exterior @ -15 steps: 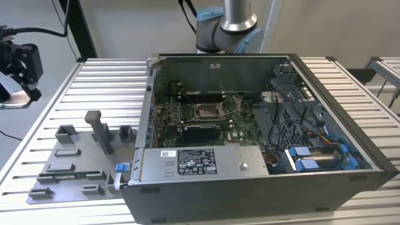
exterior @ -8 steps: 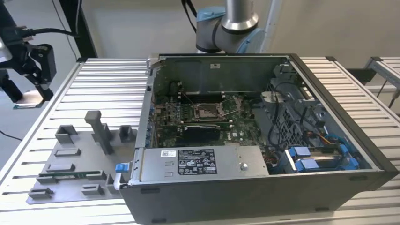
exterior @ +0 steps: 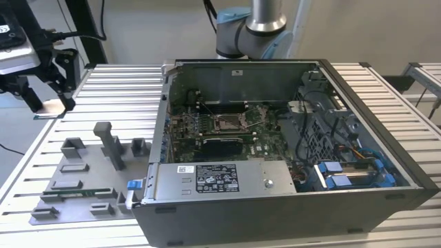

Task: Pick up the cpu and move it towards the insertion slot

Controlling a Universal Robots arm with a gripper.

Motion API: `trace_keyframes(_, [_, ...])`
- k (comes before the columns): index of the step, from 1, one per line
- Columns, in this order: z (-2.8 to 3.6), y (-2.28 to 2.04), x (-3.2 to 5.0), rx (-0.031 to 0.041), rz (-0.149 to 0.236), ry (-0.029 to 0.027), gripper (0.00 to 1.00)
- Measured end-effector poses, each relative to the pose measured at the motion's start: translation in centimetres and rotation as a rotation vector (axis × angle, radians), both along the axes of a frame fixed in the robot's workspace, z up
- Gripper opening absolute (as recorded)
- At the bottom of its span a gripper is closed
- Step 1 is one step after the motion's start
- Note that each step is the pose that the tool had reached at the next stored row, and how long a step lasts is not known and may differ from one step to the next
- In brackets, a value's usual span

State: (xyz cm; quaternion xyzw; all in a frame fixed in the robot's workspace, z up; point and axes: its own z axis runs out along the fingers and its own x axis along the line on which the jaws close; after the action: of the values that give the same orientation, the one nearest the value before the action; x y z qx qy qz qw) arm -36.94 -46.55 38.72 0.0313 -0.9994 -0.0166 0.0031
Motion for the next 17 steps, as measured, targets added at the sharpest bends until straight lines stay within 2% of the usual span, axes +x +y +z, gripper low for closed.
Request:
trace_keyframes(7, [0.01, 0.0, 2.3, -0.0001, 0.007, 0.001, 0.0])
trace_keyframes(17, [0.01, 0.0, 6.33, -0.0001, 0.018, 0.003, 0.0])
